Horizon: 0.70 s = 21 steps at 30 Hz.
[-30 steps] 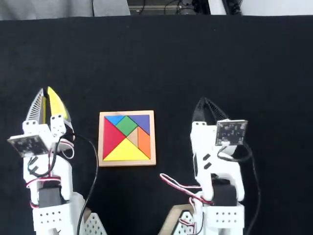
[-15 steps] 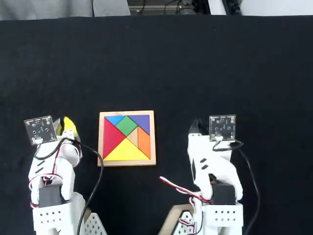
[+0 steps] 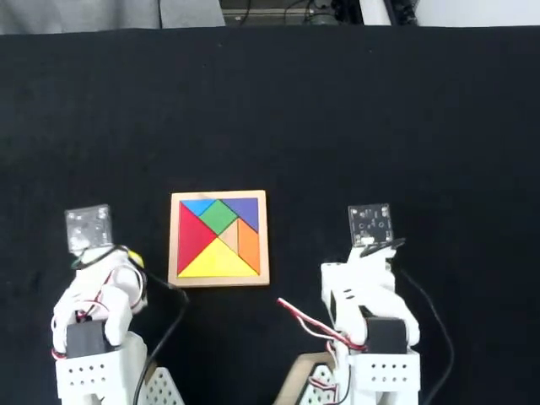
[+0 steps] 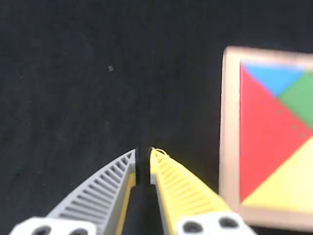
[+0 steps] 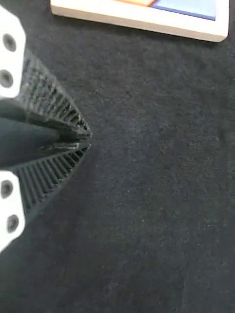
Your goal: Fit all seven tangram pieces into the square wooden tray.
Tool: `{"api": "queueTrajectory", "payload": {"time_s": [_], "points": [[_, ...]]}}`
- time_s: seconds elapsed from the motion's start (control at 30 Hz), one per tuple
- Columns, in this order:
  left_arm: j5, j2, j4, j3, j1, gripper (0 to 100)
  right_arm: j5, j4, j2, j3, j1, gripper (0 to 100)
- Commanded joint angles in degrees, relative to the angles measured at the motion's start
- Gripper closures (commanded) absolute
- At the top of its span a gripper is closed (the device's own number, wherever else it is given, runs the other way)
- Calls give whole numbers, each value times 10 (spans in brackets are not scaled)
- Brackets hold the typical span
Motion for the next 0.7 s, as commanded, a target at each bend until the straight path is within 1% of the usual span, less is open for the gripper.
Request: {"api": "queueTrajectory", "payload": {"time_s": [0.0, 0.03, 0.07, 0.1, 0.23, 0.27, 0.33, 0.47, 0.67], "points": [[-132, -4, 31, 12, -1, 934, -4, 6, -45, -1, -4, 984], [-153, -4, 36, 12, -1, 934, -4, 19, -45, -1, -4, 985], [-152, -5, 38, 12, -1, 934, -4, 40, -45, -1, -4, 984], [-136, -5, 38, 12, -1, 934, -4, 57, -49, -1, -4, 984], [-9, -5, 39, 12, -1, 934, -4, 55, -49, -1, -4, 985], [6, -5, 39, 12, -1, 934, -4, 55, -49, -1, -4, 985], [1, -5, 40, 12, -1, 934, -4, 55, -49, -1, -4, 985], [-32, -5, 57, 12, -1, 934, -4, 55, -49, -1, -4, 985], [-33, -5, 60, 12, -2, 934, -4, 55, -49, -1, -4, 985]]}}
